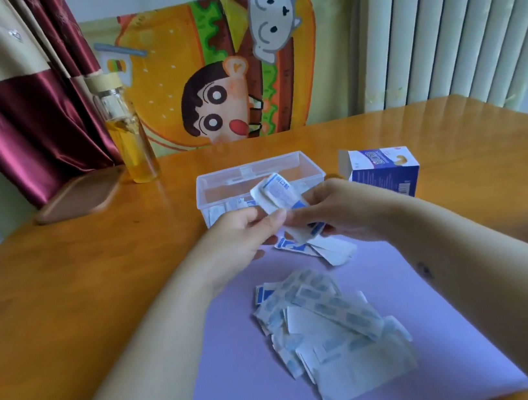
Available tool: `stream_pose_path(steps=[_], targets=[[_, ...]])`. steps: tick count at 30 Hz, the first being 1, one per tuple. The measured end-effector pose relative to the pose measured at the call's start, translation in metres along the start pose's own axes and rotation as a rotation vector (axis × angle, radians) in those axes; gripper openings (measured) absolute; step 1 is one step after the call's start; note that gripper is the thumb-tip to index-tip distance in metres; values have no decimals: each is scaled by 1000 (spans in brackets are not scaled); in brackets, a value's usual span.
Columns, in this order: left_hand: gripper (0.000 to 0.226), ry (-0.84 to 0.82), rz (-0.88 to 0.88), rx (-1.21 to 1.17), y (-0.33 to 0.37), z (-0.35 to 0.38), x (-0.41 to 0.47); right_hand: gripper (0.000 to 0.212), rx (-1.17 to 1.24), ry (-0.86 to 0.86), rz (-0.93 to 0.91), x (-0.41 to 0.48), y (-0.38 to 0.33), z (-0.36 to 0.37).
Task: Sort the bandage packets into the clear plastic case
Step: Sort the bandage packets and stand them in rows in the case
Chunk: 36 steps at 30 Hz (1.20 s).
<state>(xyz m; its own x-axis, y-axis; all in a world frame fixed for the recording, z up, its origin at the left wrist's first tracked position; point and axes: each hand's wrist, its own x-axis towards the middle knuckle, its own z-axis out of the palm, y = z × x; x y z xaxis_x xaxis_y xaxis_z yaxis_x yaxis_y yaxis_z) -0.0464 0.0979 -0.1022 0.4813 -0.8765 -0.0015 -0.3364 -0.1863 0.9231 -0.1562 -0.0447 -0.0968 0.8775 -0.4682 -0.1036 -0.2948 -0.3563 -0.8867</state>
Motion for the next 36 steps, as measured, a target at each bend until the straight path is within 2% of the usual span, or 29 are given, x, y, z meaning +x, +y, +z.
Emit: stream_pose_path(steps=[2, 5, 8, 11, 14, 15, 19, 22, 24, 28, 29, 32, 33, 36], targets=[[18, 77, 7, -239, -2, 4, -1, 25, 198, -89, -14, 5, -1, 14], [21, 166, -21, -407, -11, 4, -2, 22, 350, -170, -15, 8, -1, 24], [34, 204, -50, -469, -21, -4, -3, 29, 386, -95, 28, 9, 3, 26], [31, 244, -2, -474, -22, -7, -3, 35, 569, -17, 66, 11, 7, 18], [26, 206, 74, -513, -18, -4, -3, 31, 739, 9, 61, 9, 8, 12], [26, 172, 69, -560, -16, -3, -4, 27, 739, 16, 48, 8, 8, 13], [48, 127, 46, -644, -15, -5, -7, 10, 637, 37, -36, 6, 11, 22], [22, 223, 101, -451, -19, -3, -5, 7, 610, 62, -60, 6, 10, 24], [42, 281, 132, -298, -23, -1, -4, 17, 600, 64, -67, 5, 9, 27], [81, 310, 107, -416, -27, 0, 1, 29, 540, 18, -122, 2, 6, 35], [79, 306, 94, -460, -27, 1, 0, 32, 496, 7, -145, 1, 5, 38], [34, 227, 79, -643, -19, 5, -2, 39, 285, 31, -178, -2, 2, 48], [26, 195, 41, -746, -17, 6, -1, 41, 216, 70, -174, -3, 1, 50], [37, 96, -63, -1051, -15, 7, 2, 48, 79, 189, -144, -2, 2, 51]])
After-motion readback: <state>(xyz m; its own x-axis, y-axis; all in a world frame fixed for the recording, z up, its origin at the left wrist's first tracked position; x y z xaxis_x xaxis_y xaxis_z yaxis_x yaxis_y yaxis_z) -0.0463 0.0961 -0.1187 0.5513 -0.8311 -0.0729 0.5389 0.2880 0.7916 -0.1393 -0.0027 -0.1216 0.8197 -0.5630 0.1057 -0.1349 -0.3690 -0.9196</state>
